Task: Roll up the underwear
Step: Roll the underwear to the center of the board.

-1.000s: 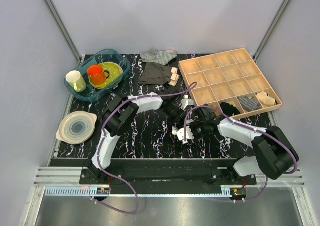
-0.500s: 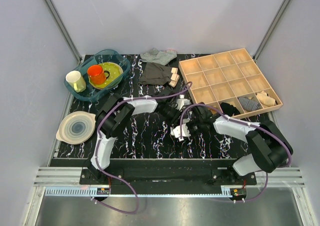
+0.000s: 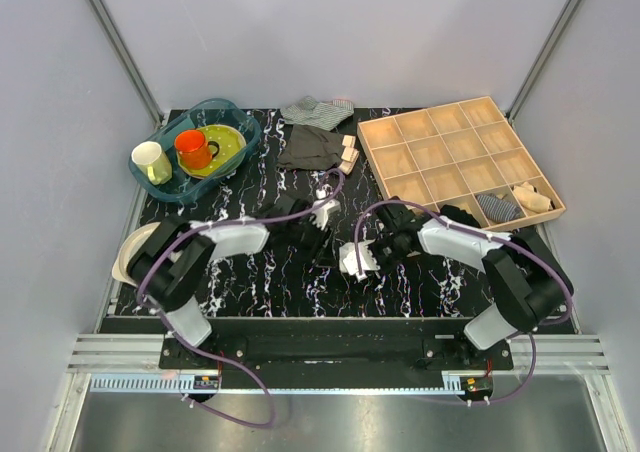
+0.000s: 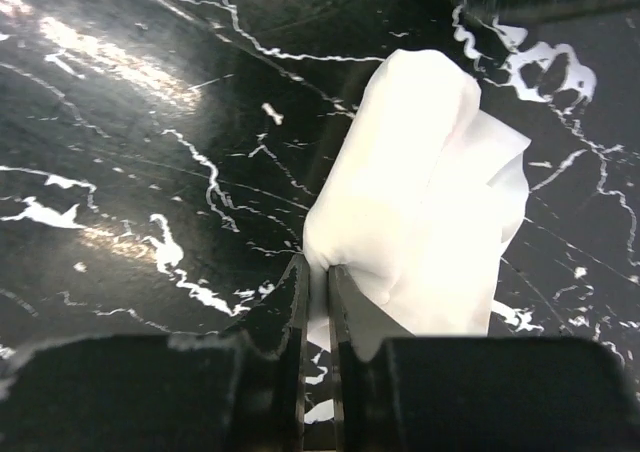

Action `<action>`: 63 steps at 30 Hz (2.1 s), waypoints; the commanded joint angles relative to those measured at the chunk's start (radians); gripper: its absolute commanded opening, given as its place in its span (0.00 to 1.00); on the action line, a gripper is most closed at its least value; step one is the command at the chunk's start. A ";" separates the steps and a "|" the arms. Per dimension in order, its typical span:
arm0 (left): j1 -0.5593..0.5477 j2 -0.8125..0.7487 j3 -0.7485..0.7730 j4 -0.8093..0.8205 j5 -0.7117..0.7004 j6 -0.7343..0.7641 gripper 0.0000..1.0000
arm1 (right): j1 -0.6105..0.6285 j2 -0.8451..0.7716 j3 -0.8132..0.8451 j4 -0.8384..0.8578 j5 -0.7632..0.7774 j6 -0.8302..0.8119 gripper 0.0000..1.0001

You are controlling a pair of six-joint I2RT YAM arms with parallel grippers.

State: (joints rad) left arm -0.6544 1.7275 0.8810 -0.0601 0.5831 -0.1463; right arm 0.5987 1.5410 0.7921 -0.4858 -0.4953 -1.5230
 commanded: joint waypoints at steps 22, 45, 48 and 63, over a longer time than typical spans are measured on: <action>-0.341 -0.217 -0.413 0.807 -0.326 0.465 0.56 | -0.027 0.123 0.194 -0.425 -0.115 -0.005 0.02; -0.241 0.021 -0.386 1.046 0.015 0.237 0.59 | -0.030 0.053 0.096 -0.303 -0.094 -0.006 0.02; -0.241 0.050 -0.346 1.004 0.026 0.232 0.47 | -0.031 0.048 0.087 -0.295 -0.094 -0.005 0.02; -0.180 0.167 -0.151 0.518 0.133 0.148 0.00 | -0.030 -0.018 0.058 -0.208 -0.107 0.081 0.22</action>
State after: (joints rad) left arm -0.8497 1.8225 0.6640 0.6731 0.6579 0.0498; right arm 0.5556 1.5841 0.8646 -0.7780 -0.5827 -1.4868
